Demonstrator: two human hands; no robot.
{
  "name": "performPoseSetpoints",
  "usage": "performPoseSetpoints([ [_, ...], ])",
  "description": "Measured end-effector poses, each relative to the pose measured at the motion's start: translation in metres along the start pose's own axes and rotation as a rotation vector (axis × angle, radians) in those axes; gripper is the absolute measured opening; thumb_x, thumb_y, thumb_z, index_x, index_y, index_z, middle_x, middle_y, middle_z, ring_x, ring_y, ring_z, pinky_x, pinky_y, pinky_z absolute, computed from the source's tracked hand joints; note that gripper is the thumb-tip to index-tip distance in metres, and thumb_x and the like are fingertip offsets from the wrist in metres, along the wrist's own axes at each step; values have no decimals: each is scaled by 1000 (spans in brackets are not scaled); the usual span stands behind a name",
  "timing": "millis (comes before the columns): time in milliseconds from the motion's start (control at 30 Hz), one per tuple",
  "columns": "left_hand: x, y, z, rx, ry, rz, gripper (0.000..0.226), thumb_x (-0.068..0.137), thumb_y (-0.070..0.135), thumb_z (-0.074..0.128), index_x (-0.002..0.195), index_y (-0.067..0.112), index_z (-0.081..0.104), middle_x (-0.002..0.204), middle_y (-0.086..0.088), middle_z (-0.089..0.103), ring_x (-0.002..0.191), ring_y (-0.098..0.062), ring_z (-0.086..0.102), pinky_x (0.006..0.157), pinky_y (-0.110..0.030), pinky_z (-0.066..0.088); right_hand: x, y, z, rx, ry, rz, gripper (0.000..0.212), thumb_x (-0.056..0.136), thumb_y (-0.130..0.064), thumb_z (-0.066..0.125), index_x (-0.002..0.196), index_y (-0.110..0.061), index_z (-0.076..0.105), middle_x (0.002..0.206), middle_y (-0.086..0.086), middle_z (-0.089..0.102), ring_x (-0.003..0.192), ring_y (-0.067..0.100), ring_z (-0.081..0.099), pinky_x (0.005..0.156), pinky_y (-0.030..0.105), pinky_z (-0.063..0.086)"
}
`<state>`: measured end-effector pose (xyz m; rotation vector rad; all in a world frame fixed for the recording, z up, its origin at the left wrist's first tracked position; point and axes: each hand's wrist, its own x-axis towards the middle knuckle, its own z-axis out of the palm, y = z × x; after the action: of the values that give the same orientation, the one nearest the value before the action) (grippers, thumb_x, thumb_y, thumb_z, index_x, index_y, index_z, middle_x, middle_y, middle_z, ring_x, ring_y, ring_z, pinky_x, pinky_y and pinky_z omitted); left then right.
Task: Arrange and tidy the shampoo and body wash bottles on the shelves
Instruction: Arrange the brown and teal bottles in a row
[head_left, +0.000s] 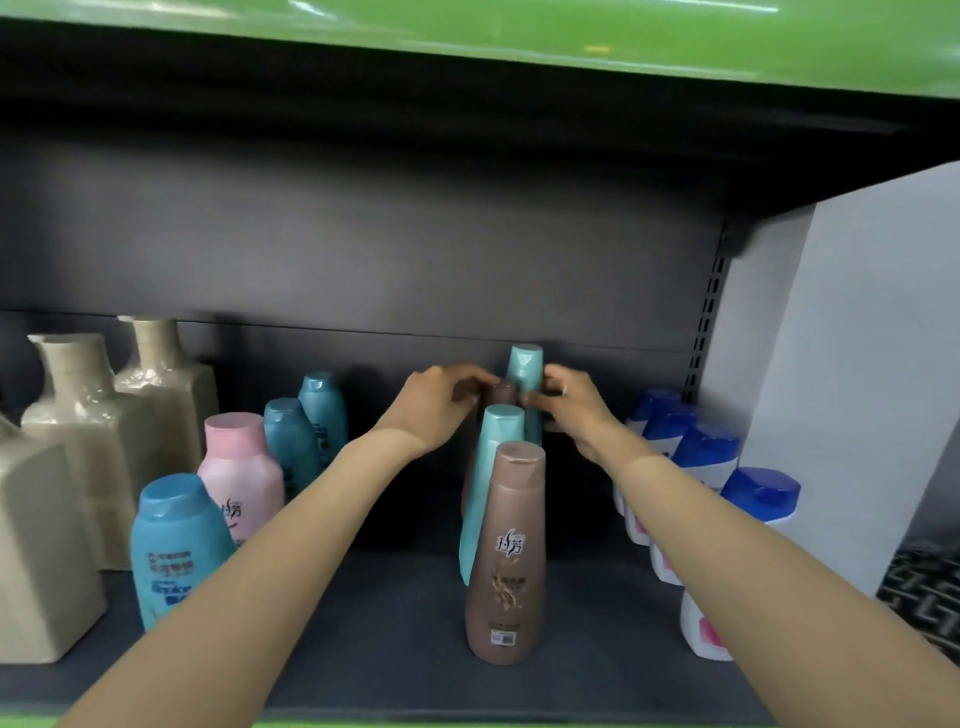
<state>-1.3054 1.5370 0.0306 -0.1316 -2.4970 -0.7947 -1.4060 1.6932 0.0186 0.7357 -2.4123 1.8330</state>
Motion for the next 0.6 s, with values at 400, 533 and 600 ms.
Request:
performPoseSetpoints([
  [400, 1, -5, 0, -24, -26, 1, 40, 90, 0, 47, 116, 25, 63, 115, 1, 67, 109, -15, 60, 97, -18, 40, 12, 14, 19, 19, -146, 62, 39, 90, 7, 55, 127, -5, 54, 120, 13, 62, 108, 24, 60, 82, 28, 50],
  [533, 1, -6, 0, -19, -26, 8, 40, 89, -1, 47, 116, 25, 63, 112, 1, 67, 107, -14, 61, 97, -19, 40, 16, 12, 18, -2, -125, 61, 39, 90, 6, 55, 127, -5, 53, 117, 13, 61, 110, 27, 58, 78, 27, 50],
  [600, 1, -4, 0, -21, -3, 5, 39, 88, -1, 49, 115, 22, 64, 110, 0, 68, 106, -14, 62, 96, -18, 40, 21, 8, 15, 6, -78, 18, 39, 90, 4, 55, 127, -5, 54, 120, 15, 61, 107, 25, 58, 77, 26, 48],
])
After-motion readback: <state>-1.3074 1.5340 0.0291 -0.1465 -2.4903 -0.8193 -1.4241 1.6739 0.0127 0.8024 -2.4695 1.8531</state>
